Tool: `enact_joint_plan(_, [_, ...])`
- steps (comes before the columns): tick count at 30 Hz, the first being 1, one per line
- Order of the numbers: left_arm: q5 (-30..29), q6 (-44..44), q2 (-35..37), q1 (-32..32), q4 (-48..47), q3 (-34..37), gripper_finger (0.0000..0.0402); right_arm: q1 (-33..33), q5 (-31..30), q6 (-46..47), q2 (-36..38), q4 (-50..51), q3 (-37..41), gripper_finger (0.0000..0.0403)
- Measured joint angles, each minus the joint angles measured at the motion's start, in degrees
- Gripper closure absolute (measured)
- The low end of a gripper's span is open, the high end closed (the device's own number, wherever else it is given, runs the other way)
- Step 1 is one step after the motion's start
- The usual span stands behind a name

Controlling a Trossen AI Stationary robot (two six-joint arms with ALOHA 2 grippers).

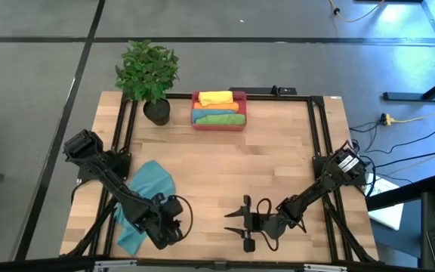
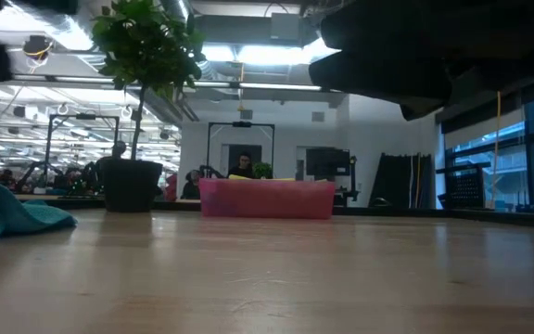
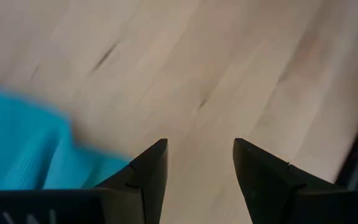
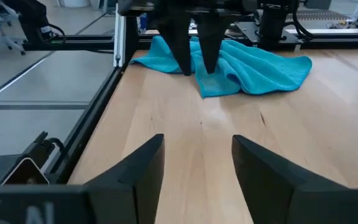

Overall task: Roll microfiber towels into tight, uniform cylinder then place into a basket
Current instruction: Fold the blue towel

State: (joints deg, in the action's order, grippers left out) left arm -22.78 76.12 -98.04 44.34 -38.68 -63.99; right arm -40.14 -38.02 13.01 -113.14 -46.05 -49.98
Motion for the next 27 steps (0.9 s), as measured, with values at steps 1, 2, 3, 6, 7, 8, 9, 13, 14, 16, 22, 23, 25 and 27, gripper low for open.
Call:
enact_joint_plan(1, [1.25,1.85,0.00,0.02,-1.43,0.00,0.0233,0.00,0.00,-0.21,0.00,-0.01,0.00,0.0215])
enact_joint_plan(2, [2.78,3.66,0.00,0.02,-2.56,0.00,0.0233,0.00,0.00,-0.35,0.00,-0.02,0.00,0.0215])
enact_joint_plan(3, [4.58,5.25,-0.01,-0.07,-3.53,0.00,0.0235,0.00,0.00,-0.55,0.00,0.00,0.00,0.0215])
enact_joint_plan(6, [9.88,7.30,-1.75,-1.11,-5.70,-1.42,0.0249,0.00,0.04,-1.37,0.00,0.03,0.00,0.0215])
enact_joint_plan(7, [11.01,6.55,-2.84,-1.48,-6.98,-2.79,0.0256,0.00,0.09,-1.42,0.00,0.05,0.00,0.0215])
enact_joint_plan(8, [11.78,5.14,-3.96,-1.95,-8.79,-4.67,0.0264,0.00,0.11,-1.43,0.00,0.05,0.00,0.0215])
enact_joint_plan(9, [12.29,3.36,-5.08,-2.34,-10.69,-6.82,0.0273,0.00,0.11,-1.42,0.00,0.05,0.00,0.0215])
enact_joint_plan(13, [12.82,-2.28,-8.82,-3.41,-18.34,-13.72,0.0301,0.17,0.13,-1.61,0.00,0.21,0.00,0.0215])
enact_joint_plan(14, [12.78,-3.19,-9.29,-3.41,-19.59,-14.71,0.0306,0.22,0.13,-1.63,0.00,0.30,0.00,0.0215])
enact_joint_plan(16, [12.41,-3.82,-9.55,-3.08,-20.76,-15.34,0.0312,0.28,0.13,-1.59,0.00,0.29,0.00,0.0215])
enact_joint_plan(22, [11.69,-3.39,-9.64,-1.45,-21.40,-13.96,0.0309,0.26,0.13,-1.59,0.02,0.27,0.00,0.0215])
enact_joint_plan(23, [11.66,-3.39,-9.64,-1.28,-21.41,-13.65,0.0304,0.26,0.13,-1.58,0.02,0.28,0.00,0.0215])
enact_joint_plan(25, [11.72,-3.40,-9.64,-1.09,-21.66,-13.19,0.0293,0.26,0.13,-1.51,0.02,0.25,0.00,0.0215])
enact_joint_plan(27, [11.73,-3.55,-9.64,-1.11,-22.34,-13.01,0.0277,0.26,0.13,-1.35,0.02,0.25,0.00,0.0215])
